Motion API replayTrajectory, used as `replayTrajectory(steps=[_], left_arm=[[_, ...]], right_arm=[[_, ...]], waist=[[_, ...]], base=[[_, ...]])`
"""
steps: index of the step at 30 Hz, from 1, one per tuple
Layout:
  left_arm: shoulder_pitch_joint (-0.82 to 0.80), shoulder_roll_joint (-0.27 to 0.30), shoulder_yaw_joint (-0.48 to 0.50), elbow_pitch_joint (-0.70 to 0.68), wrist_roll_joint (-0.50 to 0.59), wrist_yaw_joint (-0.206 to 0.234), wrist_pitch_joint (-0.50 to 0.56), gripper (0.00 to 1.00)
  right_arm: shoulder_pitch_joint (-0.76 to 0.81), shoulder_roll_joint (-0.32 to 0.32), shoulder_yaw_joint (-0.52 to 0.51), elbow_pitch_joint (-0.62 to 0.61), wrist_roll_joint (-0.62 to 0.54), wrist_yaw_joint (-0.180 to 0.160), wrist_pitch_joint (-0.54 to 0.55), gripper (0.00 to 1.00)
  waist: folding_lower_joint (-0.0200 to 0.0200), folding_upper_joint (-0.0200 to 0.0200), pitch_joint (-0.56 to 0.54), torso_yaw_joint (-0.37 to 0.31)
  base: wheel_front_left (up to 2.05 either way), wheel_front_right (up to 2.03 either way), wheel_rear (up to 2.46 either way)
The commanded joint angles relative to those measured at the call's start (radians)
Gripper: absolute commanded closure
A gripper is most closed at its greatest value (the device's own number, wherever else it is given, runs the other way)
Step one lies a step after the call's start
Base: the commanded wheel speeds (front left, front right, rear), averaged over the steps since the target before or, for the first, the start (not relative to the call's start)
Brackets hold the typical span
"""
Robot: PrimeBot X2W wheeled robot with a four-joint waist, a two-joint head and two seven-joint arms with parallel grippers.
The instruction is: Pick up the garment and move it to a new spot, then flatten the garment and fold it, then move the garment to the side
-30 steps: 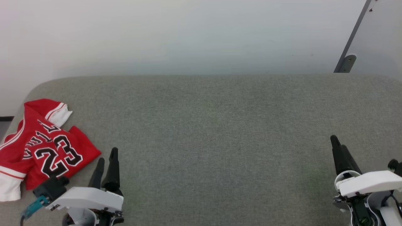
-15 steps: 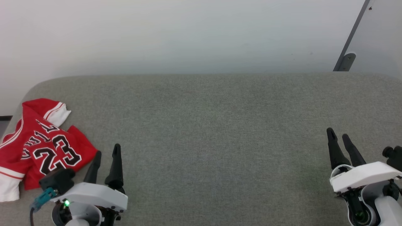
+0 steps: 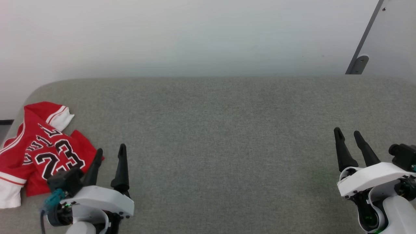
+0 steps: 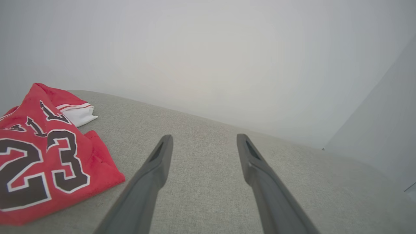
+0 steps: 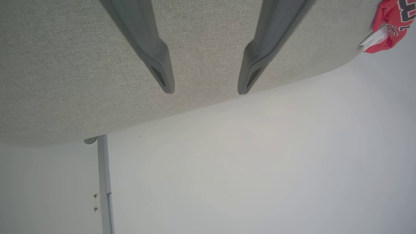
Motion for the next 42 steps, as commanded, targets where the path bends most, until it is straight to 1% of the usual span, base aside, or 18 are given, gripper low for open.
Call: replayTrajectory(steps=[1,13,19,28,32,35,42], left_arm=[[-0.019,0.01,-0.003,-0.004,0.03,0.006,-0.008,0.0],[-0.022,0.021,-0.016,0.011,0.141,0.002,-0.037,0.0],[-0.024,0.024,-0.017,0.023,0.188,-0.005,-0.051,0.0],[-0.03,0.021,-0.01,0.059,0.244,-0.023,-0.07,0.0],[-0.032,0.013,0.002,0.074,0.248,-0.037,-0.078,0.0],[-0.033,0.011,0.008,0.081,0.252,-0.045,-0.082,0.0],[-0.039,0.013,0.015,0.099,0.303,-0.059,-0.095,0.0]], right_arm=[[-0.025,-0.01,0.009,-0.001,-0.026,-0.001,-0.01,0.0],[-0.049,-0.03,0.03,0.031,-0.126,-0.001,-0.04,0.0],[-0.057,-0.031,0.023,0.034,-0.173,-0.001,-0.053,0.0],[-0.059,-0.031,0.025,0.036,-0.205,-0.001,-0.073,0.0],[-0.054,-0.029,0.024,0.033,-0.223,-0.001,-0.081,0.0],[-0.049,-0.025,0.02,0.028,-0.229,-0.001,-0.084,0.0],[-0.024,-0.012,-0.007,0.01,-0.246,-0.001,-0.098,0.0]], waist=[[0.0,0.0,0.0,0.001],[0.0,0.0,-0.001,0.001],[0.0,0.0,-0.002,0.0],[0.0,0.0,-0.007,0.0],[0.0,0.0,-0.012,0.001],[0.0,0.0,-0.013,0.001],[0.0,0.0,-0.016,0.004]], base=[[0.0,0.0,0.0],[0.0,0.0,0.0],[0.0,0.0,0.0],[0.0,0.0,0.0],[0.0,0.0,0.0],[0.0,0.0,0.0],[0.0,0.0,0.0]])
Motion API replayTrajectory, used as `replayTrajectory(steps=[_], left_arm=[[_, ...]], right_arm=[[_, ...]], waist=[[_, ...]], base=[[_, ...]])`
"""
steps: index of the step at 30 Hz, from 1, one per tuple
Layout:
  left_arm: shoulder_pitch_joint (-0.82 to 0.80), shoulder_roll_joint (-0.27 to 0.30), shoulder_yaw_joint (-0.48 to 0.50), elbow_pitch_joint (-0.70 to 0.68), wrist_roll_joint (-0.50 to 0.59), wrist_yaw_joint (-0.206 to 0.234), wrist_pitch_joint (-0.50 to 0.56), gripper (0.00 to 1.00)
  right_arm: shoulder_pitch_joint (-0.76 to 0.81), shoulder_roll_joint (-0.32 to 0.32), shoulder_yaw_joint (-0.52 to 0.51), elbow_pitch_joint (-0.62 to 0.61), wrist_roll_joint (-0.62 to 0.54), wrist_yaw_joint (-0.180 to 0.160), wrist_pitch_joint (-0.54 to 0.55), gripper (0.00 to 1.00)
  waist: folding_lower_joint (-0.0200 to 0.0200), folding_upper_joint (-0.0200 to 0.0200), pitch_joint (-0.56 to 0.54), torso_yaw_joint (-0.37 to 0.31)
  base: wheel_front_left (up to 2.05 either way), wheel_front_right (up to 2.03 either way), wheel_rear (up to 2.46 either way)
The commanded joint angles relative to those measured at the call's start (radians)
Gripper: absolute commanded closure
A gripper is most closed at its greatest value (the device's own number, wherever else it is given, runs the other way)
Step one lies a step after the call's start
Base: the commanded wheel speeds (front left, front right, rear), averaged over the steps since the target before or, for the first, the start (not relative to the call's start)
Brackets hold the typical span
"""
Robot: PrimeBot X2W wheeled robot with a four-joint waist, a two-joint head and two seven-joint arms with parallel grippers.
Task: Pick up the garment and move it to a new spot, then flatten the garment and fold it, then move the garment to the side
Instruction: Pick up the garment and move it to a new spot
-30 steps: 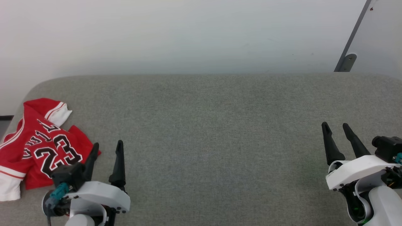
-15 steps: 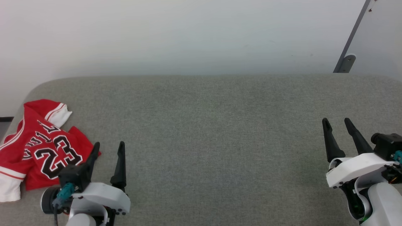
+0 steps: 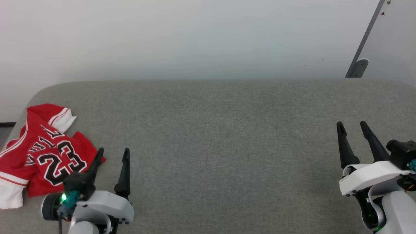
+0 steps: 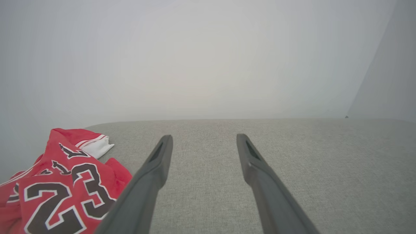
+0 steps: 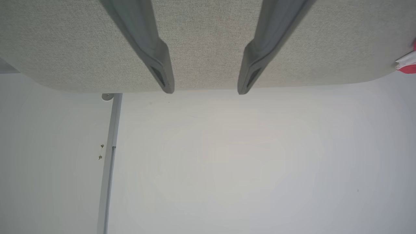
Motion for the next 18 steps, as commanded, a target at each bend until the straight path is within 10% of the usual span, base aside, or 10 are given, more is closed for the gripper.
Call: replayTrajectory(steps=[1,18], left_arm=[[-0.016,0.002,0.003,0.003,0.029,-0.006,-0.01,0.0],[-0.027,-0.024,0.014,0.012,0.101,-0.01,-0.025,0.0]], right_arm=[[0.008,0.001,0.001,-0.005,-0.02,-0.001,-0.009,0.0],[0.03,-0.001,-0.002,-0.019,-0.052,-0.001,-0.026,0.0]], waist=[[0.0001,0.0,0.001,0.001],[0.0001,0.0,-0.001,0.068]], base=[[0.0,0.0,0.0],[0.0,0.0,0.0]])
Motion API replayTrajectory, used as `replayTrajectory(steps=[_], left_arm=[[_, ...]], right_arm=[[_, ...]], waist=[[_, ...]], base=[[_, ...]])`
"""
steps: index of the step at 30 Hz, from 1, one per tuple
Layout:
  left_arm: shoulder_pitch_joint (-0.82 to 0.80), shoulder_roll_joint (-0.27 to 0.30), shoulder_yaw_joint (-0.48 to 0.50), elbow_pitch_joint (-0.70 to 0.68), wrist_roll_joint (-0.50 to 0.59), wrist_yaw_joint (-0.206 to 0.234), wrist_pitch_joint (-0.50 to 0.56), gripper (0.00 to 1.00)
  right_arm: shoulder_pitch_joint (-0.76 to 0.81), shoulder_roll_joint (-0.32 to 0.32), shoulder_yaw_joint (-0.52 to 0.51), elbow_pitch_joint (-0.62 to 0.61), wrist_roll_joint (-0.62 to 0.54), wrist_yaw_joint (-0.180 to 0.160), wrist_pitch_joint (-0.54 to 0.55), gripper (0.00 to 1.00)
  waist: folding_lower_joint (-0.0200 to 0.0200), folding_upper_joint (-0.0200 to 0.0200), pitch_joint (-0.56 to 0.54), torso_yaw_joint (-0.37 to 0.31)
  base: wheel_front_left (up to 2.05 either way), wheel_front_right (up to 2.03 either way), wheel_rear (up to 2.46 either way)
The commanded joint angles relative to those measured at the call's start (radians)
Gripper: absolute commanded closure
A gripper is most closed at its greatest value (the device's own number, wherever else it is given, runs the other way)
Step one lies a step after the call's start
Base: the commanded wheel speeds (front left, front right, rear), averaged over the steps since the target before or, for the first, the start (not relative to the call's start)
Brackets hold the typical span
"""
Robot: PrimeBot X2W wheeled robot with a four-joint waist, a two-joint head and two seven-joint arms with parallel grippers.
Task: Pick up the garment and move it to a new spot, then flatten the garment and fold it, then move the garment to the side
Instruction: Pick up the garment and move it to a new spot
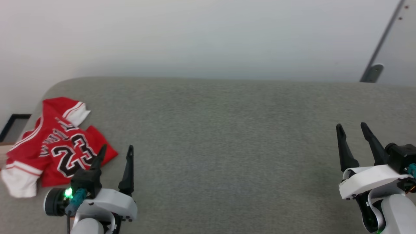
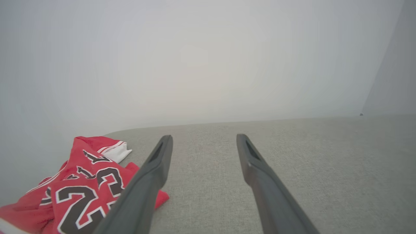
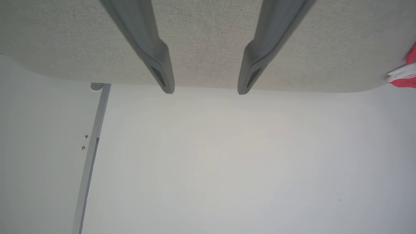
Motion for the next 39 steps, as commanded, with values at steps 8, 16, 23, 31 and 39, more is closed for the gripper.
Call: replayTrajectory(steps=[8,16,23,31,39], left_arm=[[0.028,-0.026,0.021,-0.003,0.016,0.023,0.0,0.0],[0.059,-0.038,0.02,-0.004,0.038,0.03,0.0,0.0],[0.102,-0.05,0.065,-0.051,0.017,0.053,0.0,0.0],[0.176,-0.084,0.143,-0.155,-0.019,0.086,0.0,0.0],[0.239,-0.103,0.174,-0.22,-0.033,0.092,0.0,0.0]], right_arm=[[0.026,-0.009,0.016,-0.008,0.017,-0.001,-0.002,0.0],[0.036,0.001,0.036,-0.003,0.02,-0.001,-0.002,0.0],[-0.009,0.018,0.106,0.007,0.021,-0.001,-0.002,0.0],[-0.111,0.014,0.261,0.061,0.06,-0.001,-0.002,0.0],[-0.164,0.012,0.336,0.088,0.107,-0.001,-0.002,0.0]], waist=[[0.0,0.0,-0.009,0.167],[0.0,0.0,-0.029,0.355],[0.0,0.0,-0.019,0.45],[0.0,0.0,0.016,0.476],[0.0,0.0,0.026,0.48]], base=[[0.0,0.0,0.0],[0.0,0.0,0.0],[0.0,0.0,0.0],[0.0,0.0,0.0],[-0.03,-0.03,-0.03]])
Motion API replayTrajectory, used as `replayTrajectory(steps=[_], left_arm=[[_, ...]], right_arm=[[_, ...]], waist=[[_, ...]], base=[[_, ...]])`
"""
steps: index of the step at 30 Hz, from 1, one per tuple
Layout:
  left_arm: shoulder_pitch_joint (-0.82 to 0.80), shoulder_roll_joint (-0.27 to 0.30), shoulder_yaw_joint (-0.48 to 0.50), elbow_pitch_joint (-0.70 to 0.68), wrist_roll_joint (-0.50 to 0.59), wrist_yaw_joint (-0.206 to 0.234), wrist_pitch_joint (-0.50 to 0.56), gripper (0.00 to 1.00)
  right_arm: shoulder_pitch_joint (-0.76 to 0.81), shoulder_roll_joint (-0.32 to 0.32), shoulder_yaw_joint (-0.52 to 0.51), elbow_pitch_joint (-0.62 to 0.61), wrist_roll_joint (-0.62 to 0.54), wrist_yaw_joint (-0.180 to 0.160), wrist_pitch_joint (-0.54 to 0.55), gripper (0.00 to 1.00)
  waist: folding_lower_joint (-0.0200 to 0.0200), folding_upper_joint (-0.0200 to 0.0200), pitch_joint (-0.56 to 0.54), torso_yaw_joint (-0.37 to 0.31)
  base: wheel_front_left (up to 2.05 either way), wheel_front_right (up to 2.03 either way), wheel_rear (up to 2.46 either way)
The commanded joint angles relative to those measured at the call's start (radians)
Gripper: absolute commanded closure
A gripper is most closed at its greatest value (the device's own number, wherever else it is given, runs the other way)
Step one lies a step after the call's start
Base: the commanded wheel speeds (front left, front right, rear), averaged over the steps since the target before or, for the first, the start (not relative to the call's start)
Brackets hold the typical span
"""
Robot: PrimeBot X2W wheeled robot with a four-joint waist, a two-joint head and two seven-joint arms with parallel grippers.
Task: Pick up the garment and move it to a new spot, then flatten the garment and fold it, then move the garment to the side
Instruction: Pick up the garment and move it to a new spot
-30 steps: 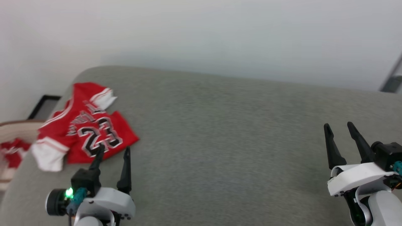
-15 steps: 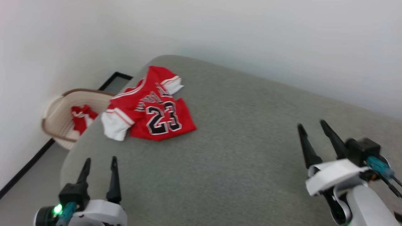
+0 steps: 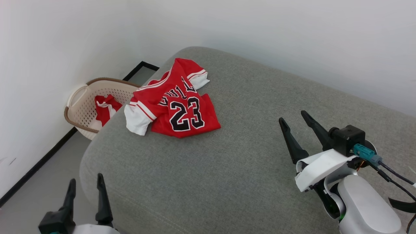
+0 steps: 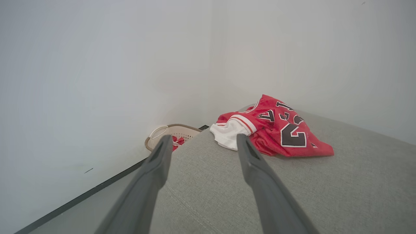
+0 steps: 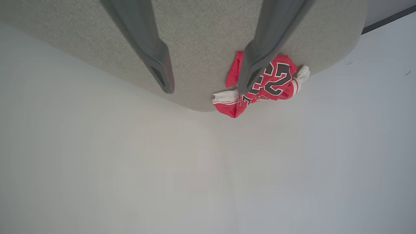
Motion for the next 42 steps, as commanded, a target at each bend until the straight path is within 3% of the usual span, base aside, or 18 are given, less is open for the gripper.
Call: replayTrajectory(steps=[1,7,12,21,24,26,30,35,38,42], left_arm=[[0.007,-0.003,0.005,-0.003,-0.007,0.004,0.0,0.0],[-0.049,-0.004,-0.021,0.053,-0.003,-0.041,0.0,0.0],[-0.178,0.02,-0.104,0.183,0.016,-0.091,0.0,0.0],[-0.538,0.106,-0.143,0.441,-0.041,-0.113,0.002,0.0],[-0.624,0.135,-0.134,0.517,-0.075,-0.115,0.017,0.0],[-0.73,0.173,-0.112,0.637,-0.147,-0.115,0.073,0.0],[-0.811,0.236,-0.108,0.758,-0.192,-0.115,0.178,0.0],[-0.922,0.312,-0.084,0.948,-0.258,-0.115,0.445,0.0],[-0.974,0.355,-0.066,1.026,-0.292,-0.115,0.591,0.0],[-1.008,0.392,-0.052,1.072,-0.318,-0.115,0.673,0.0]], right_arm=[[0.0,-0.002,0.005,0.001,0.009,-0.001,-0.001,0.0],[0.059,-0.007,-0.052,-0.014,0.023,-0.001,-0.001,0.0],[0.16,0.003,-0.158,-0.054,0.001,-0.001,-0.001,0.0],[0.13,-0.016,-0.186,-0.142,-0.044,-0.001,-0.001,0.0],[0.116,-0.016,-0.184,-0.152,-0.048,-0.001,-0.001,0.0],[0.097,-0.007,-0.185,-0.166,-0.05,-0.001,-0.001,0.0],[0.089,0.001,-0.193,-0.176,-0.048,-0.001,-0.001,0.0],[0.085,0.002,-0.193,-0.19,-0.052,-0.001,-0.001,0.0],[0.067,0.005,-0.19,-0.201,-0.052,-0.001,-0.001,0.0],[0.036,0.003,-0.175,-0.219,-0.051,-0.001,-0.001,0.0]], waist=[[0.0,0.0,-0.001,-0.002],[0.0,0.0,-0.015,-0.021],[0.0,0.0,-0.017,-0.048],[0.0,0.0,0.169,-0.272],[0.0,0.0,0.205,-0.315],[0.0,0.0,0.247,-0.375],[0.0,0.0,0.276,-0.424],[0.0,0.0,0.309,-0.479],[0.0,0.0,0.337,-0.51],[0.0,0.0,0.39,-0.552]], base=[[0.0,0.0,0.0],[0.0,0.0,0.0],[0.0,0.0,0.0],[0.0,0.0,0.0],[0.0,0.0,0.0],[0.0,0.0,0.0],[0.0,0.0,0.0],[0.0,0.0,0.0],[0.0,0.0,0.0],[0.0,0.0,0.0]])
